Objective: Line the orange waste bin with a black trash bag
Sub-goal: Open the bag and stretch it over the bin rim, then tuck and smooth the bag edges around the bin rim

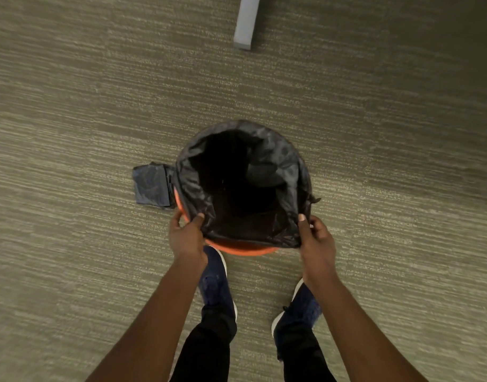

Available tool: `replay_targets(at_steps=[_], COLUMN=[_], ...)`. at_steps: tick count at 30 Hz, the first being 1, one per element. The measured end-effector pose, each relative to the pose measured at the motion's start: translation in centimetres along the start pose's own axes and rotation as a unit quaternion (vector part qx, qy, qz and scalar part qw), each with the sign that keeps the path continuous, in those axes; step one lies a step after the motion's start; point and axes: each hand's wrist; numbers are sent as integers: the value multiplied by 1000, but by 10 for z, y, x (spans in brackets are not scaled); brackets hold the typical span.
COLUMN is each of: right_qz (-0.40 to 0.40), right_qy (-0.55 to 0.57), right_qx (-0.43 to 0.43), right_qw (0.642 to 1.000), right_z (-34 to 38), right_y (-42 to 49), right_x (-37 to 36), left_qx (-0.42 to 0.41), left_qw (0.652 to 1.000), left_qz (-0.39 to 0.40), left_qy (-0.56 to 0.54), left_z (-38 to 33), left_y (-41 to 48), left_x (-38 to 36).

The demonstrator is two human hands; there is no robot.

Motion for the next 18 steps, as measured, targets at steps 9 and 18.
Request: replay_targets(at_steps=[9, 18], right_qz=[53, 3], right_qy=[287, 437], right_qx=[-120, -121], right_qw=[949, 891], right_z=[2, -15], right_y=[9, 25], right_x=[7, -6], left_qx=[20, -5], left_qw=[986, 977], left_qz=[155, 213], left_qy=[-53, -4], left_z=[-48, -49], left_y=[7, 6], left_x=[-21, -28])
Point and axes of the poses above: each hand's wrist, its own y-axis towards the middle knuckle, its own x-axis out of the back of the hand, z = x × y, and after that the axes turned 8 degrees about z, right-handed
